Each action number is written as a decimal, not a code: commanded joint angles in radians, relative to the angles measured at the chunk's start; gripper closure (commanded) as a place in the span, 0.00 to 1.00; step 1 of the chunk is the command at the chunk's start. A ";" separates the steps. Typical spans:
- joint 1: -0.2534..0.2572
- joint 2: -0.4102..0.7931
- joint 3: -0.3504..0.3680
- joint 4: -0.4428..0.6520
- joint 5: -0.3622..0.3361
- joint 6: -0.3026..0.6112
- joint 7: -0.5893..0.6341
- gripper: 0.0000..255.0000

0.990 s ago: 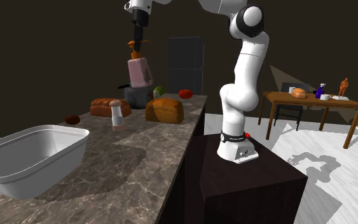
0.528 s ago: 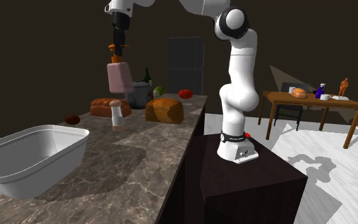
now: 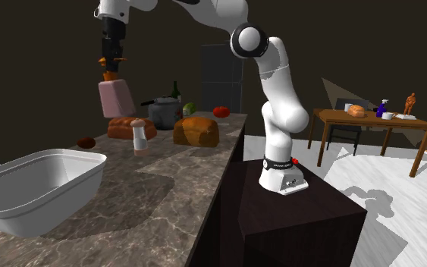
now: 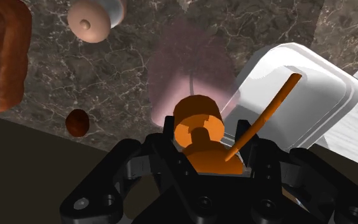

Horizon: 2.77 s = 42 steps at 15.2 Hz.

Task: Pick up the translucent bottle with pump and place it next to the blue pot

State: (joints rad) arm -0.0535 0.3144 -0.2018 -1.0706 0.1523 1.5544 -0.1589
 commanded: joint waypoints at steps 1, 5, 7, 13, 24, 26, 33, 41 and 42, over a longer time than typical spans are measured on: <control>-0.009 0.099 0.005 0.131 0.016 -0.031 0.011 1.00; 0.005 0.052 0.005 -0.001 0.006 0.053 0.006 1.00; 0.011 0.034 0.005 -0.056 0.002 0.090 0.003 1.00; 0.022 -0.004 0.005 -0.195 -0.005 0.191 -0.003 1.00; 0.033 -0.034 0.007 -0.386 -0.007 0.353 -0.015 1.00; 0.034 -0.035 0.008 -0.415 -0.006 0.380 -0.018 1.00; 0.037 -0.032 0.010 -0.504 -0.001 0.472 -0.027 1.00; 0.038 -0.014 0.014 -0.587 0.009 0.572 -0.040 1.00; 0.038 -0.009 0.015 -0.603 0.012 0.593 -0.044 1.00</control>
State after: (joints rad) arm -0.0164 0.3029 -0.1882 -1.6553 0.1625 2.1260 -0.2003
